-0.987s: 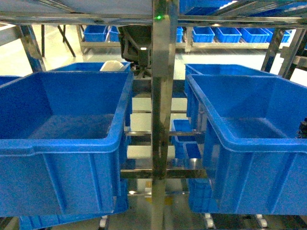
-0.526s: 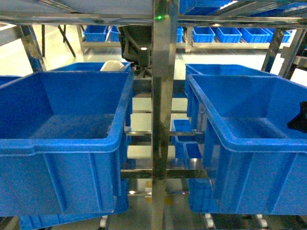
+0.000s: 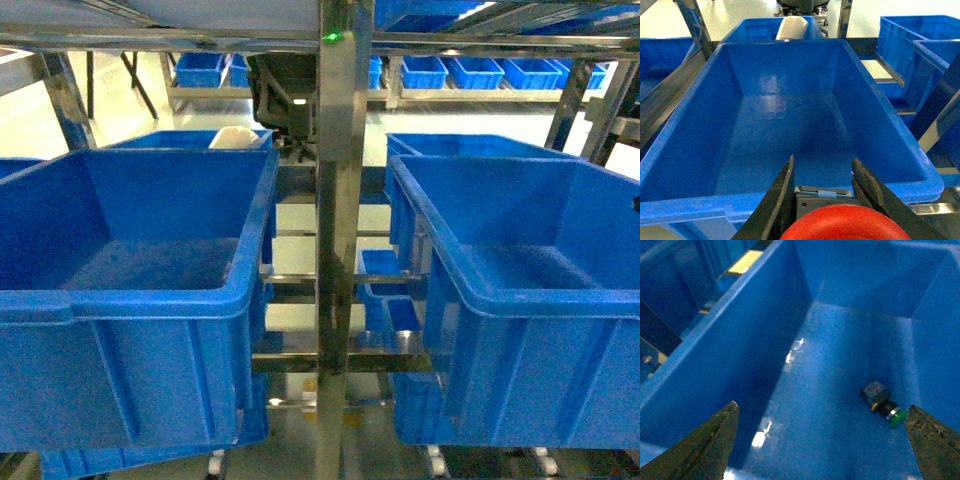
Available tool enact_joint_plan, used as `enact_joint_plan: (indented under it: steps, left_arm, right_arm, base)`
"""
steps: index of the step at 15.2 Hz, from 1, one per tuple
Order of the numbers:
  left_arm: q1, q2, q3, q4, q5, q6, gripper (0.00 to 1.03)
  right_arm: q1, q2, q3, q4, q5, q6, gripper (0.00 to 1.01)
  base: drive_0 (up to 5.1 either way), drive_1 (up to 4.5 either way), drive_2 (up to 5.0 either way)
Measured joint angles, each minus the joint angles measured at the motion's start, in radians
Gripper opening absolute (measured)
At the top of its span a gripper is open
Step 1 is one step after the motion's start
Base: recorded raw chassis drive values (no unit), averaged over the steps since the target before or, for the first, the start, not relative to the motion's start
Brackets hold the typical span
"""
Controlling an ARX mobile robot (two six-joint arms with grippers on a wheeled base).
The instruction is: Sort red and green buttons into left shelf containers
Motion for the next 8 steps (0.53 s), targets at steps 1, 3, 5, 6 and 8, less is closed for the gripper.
enact_joint_plan:
  steps: [1, 3, 5, 6, 8]
  left_arm:
    - [0.0, 0.0, 0.0, 0.0, 0.0, 0.0, 0.29]
    - [0.0, 0.0, 0.0, 0.0, 0.0, 0.0, 0.29]
    - [0.0, 0.0, 0.0, -0.001, 0.0, 0.0, 0.29]
    - [0.0, 0.0, 0.0, 0.0, 0.0, 0.0, 0.29]
    - [0.0, 0.0, 0.0, 0.0, -0.002, 0.0, 0.29]
  right_arm:
    - [0.006, -0.114, -0.105, 0.065, 0.014, 0.019, 0.98]
    - [0.029, -0.413, -0.375, 0.151, 0.072, 0.074, 0.98]
    - [0.006, -0.69, -0.616, 0.078, 0.098, 0.068, 0.98]
    - [-0.063, -0.818, -0.71, 0.003, 0.107, 0.058, 0.98]
    - [-0.114, -0.945, -0.778, -0.071, 0.09, 0.031, 0.98]
  base:
    - [0.0, 0.0, 0.0]
    - [0.0, 0.0, 0.0]
    - [0.0, 0.0, 0.0]
    - [0.0, 0.0, 0.0]
    - [0.0, 0.0, 0.0]
